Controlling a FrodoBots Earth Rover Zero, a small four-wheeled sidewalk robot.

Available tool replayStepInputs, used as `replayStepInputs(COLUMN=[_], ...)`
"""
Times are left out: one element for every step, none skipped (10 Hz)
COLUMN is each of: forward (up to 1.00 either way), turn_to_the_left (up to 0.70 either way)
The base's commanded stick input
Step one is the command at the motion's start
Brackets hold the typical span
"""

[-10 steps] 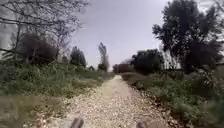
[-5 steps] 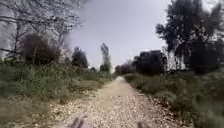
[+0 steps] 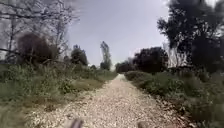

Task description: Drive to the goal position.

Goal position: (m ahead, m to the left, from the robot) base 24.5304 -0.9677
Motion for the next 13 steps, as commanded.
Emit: replayStepInputs(forward=[0.96,1.00,1.00,1.00,1.00,1.00,1.00,1.00,1.00,1.00,1.00,1.00,1.00], turn_to_the_left=[-0.21,-0.35,-0.27,0.00,0.00,0.00,0.00,0.00,0.00,0.00,0.00,0.00,-0.07])
